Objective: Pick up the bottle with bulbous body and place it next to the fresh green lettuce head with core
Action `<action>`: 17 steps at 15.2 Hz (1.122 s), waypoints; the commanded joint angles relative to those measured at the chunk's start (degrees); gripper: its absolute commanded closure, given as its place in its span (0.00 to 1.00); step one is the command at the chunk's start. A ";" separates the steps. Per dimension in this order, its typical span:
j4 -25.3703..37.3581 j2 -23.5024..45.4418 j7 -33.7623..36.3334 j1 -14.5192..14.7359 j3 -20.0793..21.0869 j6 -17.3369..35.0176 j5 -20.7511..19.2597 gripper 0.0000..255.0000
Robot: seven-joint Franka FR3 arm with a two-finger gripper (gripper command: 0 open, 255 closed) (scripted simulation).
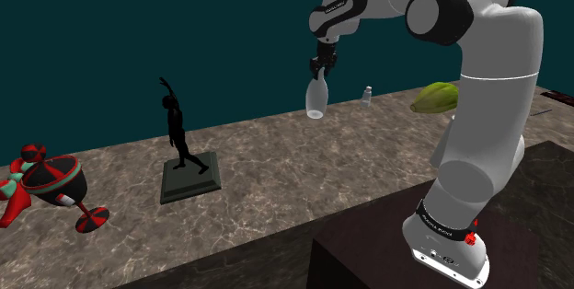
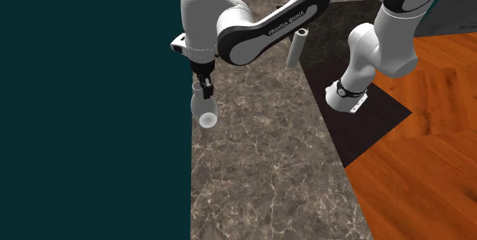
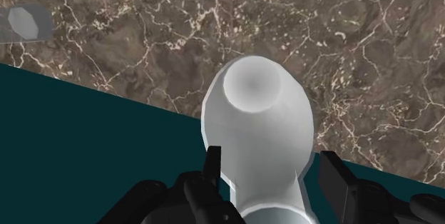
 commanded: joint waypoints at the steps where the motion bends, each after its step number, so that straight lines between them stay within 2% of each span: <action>1: 0.00 0.00 0.00 0.00 0.00 0.00 0.00 1.00; 9: -0.01 0.00 0.00 0.00 0.00 0.01 0.00 1.00; 17: 4.17 -1.50 0.47 0.05 -0.23 -5.60 -0.63 1.00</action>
